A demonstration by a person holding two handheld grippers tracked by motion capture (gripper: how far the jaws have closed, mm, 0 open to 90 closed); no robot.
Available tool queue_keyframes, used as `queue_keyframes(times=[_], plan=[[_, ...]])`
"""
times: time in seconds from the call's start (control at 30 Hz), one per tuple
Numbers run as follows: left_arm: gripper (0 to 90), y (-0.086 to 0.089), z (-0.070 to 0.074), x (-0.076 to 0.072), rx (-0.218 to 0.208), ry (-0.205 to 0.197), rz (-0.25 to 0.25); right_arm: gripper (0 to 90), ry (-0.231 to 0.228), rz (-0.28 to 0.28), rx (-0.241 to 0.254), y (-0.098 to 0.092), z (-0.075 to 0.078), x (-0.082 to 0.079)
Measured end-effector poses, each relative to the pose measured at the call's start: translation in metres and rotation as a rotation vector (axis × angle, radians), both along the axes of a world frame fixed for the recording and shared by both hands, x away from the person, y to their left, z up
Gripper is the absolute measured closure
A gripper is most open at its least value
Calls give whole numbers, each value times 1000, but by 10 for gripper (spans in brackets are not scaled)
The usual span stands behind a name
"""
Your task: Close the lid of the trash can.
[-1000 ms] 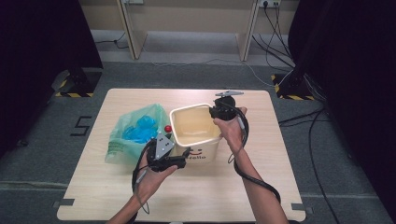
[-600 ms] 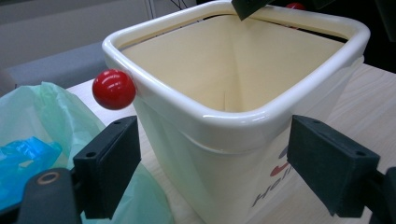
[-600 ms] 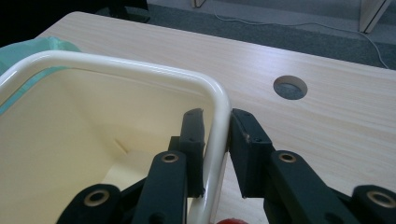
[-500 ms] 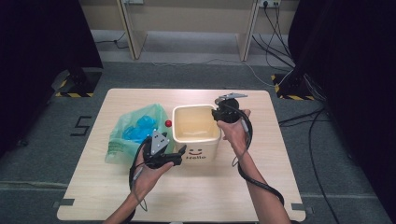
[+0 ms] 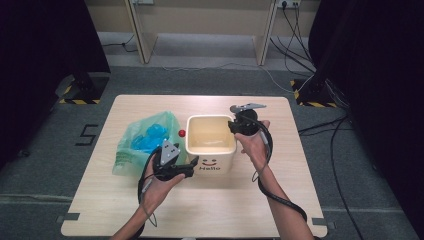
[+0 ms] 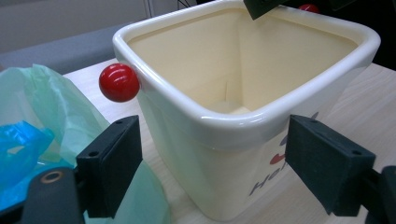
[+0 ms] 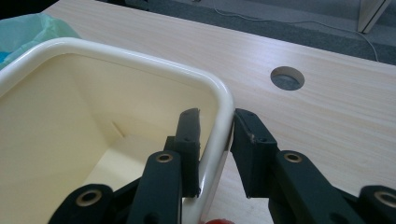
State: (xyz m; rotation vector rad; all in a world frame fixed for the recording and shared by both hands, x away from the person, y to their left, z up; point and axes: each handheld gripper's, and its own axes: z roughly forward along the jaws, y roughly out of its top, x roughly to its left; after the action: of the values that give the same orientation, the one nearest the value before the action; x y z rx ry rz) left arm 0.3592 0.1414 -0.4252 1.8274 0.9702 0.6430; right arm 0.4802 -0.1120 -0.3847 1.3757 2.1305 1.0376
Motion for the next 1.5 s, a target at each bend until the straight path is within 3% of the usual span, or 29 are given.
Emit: queue_keyframes(times=[0.07,0.17,0.27,0.33,0.4,0.47,0.53,0.67,0.8,1.0,1.1,1.23,1.5], plan=[[189,3,0,-1,-7,0,1,714,1,3,2,0,0,0],[187,8,3,-3,-37,0,-2,673,10,5,62,-4,1,2],[186,16,10,-3,-88,2,6,675,-5,9,72,-9,6,3],[186,17,11,-3,-97,2,7,685,-8,15,79,-11,7,4],[186,19,13,-1,-119,16,7,710,9,28,79,-12,4,5],[186,18,13,0,-118,21,8,718,11,33,79,-12,1,6],[187,18,10,3,-101,32,16,724,21,33,112,-13,-3,6],[176,19,6,5,-103,53,24,723,5,46,77,-11,-3,5],[168,18,7,5,-79,39,25,723,4,45,73,-11,-3,5],[193,17,9,3,-91,33,22,716,7,32,84,-12,-4,4],[192,17,9,2,-91,34,14,597,6,3,93,-15,-5,5],[189,17,6,2,-94,48,9,487,23,8,155,-19,-3,6],[173,21,4,-6,-111,59,-15,360,5,36,197,-40,10,4]])
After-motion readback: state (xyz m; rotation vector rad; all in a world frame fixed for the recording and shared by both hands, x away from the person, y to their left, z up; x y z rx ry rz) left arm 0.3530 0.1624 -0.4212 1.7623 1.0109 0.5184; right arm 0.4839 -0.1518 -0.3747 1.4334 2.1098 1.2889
